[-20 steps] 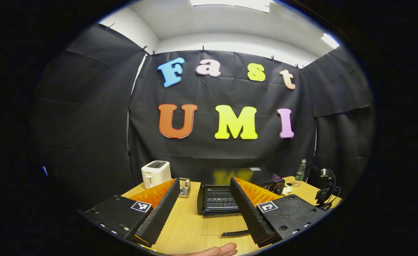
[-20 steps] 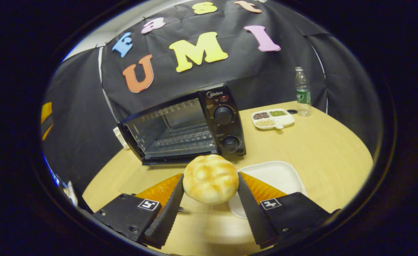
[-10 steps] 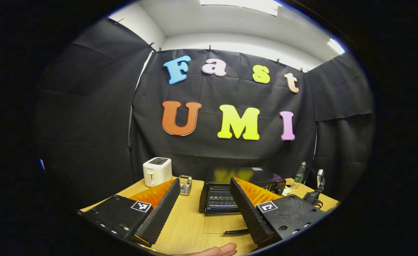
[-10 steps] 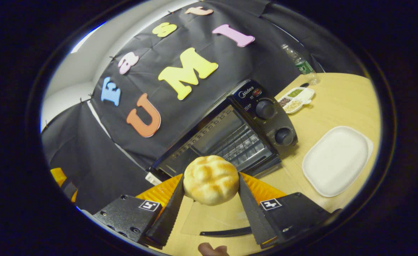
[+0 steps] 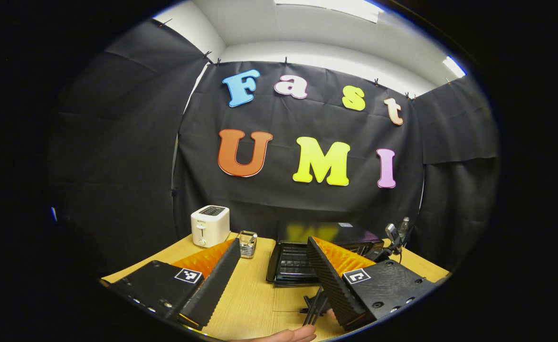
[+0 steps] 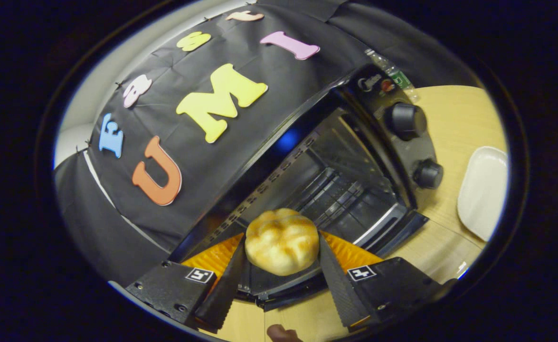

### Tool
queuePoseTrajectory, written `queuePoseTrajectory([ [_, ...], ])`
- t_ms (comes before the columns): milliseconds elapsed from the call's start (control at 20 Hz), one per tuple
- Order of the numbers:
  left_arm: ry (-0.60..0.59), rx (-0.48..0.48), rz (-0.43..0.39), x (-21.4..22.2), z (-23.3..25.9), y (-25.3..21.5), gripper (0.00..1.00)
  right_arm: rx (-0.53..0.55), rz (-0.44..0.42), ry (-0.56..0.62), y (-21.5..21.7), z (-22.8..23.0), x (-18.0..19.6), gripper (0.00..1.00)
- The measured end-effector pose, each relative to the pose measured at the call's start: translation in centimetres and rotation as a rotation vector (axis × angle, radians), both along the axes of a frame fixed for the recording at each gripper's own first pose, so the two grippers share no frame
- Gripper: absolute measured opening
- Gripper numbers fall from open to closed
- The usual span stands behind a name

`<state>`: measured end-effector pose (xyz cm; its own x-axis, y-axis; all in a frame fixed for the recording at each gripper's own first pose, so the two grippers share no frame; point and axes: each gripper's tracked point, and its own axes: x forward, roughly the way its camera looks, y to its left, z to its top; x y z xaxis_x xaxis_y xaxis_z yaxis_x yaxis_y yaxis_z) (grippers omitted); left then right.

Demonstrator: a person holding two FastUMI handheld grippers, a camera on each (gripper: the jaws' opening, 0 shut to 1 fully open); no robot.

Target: Open the electric oven with the left hand, put the food in, and close the electric oven.

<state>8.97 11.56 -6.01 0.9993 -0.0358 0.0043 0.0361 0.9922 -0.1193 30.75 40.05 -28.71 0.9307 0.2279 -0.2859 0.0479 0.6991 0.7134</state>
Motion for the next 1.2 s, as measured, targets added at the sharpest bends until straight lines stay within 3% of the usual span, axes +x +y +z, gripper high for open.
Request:
queuePoseTrajectory([
  [100,0.000,0.007,0.000,0.2,-0.3,0.1,0.92,-0.013,0.003,0.014,0.2,-0.8,2.3,0.86],
  [150,0.004,0.009,-0.003,0.3,-0.6,0.0,0.92,-0.013,0.053,-0.020,1.3,-0.7,2.8,0.87],
  [200,0.009,0.010,-0.003,0.5,-0.9,0.1,0.92,-0.045,0.050,-0.043,1.7,-0.1,2.5,0.80],
  [250,0.018,0.011,-0.003,0.7,-1.3,0.1,0.92,-0.096,0.039,-0.060,1.5,-0.1,3.0,0.80],
  [300,0.032,0.009,-0.004,0.9,-1.8,0.1,0.92,-0.114,0.029,-0.074,1.2,-0.1,3.2,0.86],
  [450,0.061,-0.004,-0.002,1.3,-2.8,0.1,0.92,-0.121,0.039,-0.070,0.9,-0.2,3.0,0.87],
  [650,0.071,-0.014,0.008,1.3,-3.1,0.6,0.92,-0.151,-0.001,-0.071,-0.7,-0.5,2.9,0.87],
  [750,0.077,-0.013,0.014,1.2,-3.3,0.6,0.92,-0.249,-0.079,-0.049,-2.5,-1.4,3.1,0.88],
  [850,0.081,-0.006,0.014,1.0,-3.1,0.3,0.92,-0.198,-0.037,-0.058,-1.9,-1.2,2.2,0.93],
  [900,0.082,-0.001,0.011,0.8,-3.2,0.1,0.82,-0.176,-0.020,-0.044,-1.6,-1.6,1.6,0.96],
  [1200,0.088,0.033,-0.011,0.3,-3.5,-1.8,0.82,-0.101,0.023,-0.061,-4.0,0.2,-3.2,0.96],
])
